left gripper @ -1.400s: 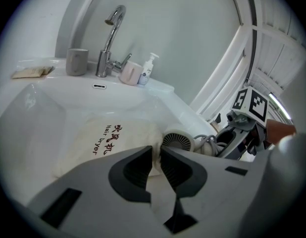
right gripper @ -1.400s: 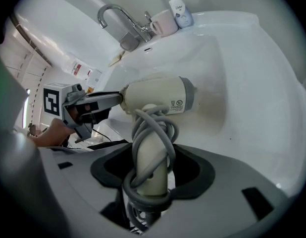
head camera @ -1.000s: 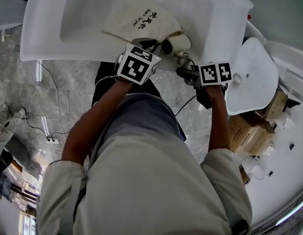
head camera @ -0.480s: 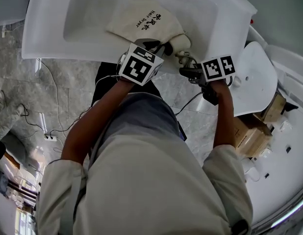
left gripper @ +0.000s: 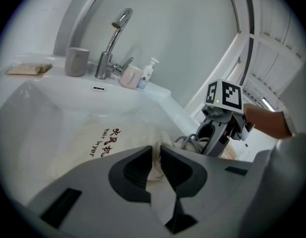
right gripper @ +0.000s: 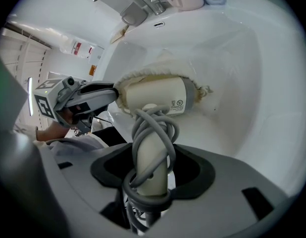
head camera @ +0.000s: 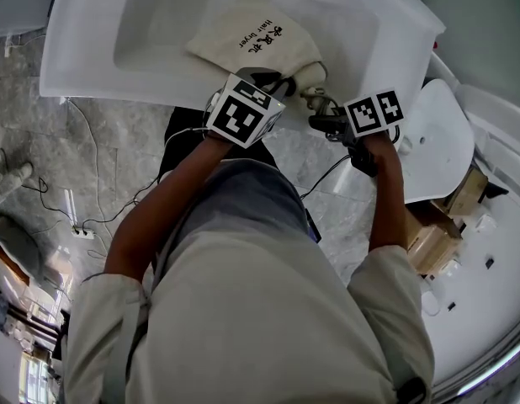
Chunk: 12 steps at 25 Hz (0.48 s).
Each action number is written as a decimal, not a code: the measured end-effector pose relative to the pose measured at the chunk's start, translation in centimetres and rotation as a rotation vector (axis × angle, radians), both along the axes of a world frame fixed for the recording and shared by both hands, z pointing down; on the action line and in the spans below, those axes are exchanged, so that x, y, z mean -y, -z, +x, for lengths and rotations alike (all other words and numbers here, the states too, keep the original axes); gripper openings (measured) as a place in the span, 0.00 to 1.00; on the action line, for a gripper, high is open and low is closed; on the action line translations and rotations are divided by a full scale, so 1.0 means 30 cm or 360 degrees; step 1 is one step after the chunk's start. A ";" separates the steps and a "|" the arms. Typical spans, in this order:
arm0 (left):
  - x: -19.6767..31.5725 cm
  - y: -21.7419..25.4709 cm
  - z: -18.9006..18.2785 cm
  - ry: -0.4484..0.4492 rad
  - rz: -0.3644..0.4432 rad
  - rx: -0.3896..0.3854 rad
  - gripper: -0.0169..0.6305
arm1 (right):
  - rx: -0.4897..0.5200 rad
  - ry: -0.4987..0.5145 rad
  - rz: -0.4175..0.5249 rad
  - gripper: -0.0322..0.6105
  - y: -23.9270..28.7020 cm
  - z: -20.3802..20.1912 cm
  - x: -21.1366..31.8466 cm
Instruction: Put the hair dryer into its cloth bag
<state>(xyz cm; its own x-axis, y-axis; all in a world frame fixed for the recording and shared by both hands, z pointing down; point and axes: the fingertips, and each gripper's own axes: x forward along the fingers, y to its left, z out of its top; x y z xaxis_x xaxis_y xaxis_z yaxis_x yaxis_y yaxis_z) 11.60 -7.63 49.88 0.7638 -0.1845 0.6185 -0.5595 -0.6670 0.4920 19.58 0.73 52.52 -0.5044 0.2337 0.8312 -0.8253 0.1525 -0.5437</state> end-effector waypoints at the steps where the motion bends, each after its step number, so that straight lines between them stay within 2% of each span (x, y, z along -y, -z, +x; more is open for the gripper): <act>1: 0.001 0.000 -0.001 0.0000 -0.0004 -0.0001 0.12 | -0.0004 0.0011 -0.0001 0.42 -0.002 -0.002 0.004; 12: -0.024 0.022 0.011 -0.0023 -0.0029 -0.0035 0.12 | -0.0055 0.0086 0.0036 0.42 -0.007 -0.014 0.036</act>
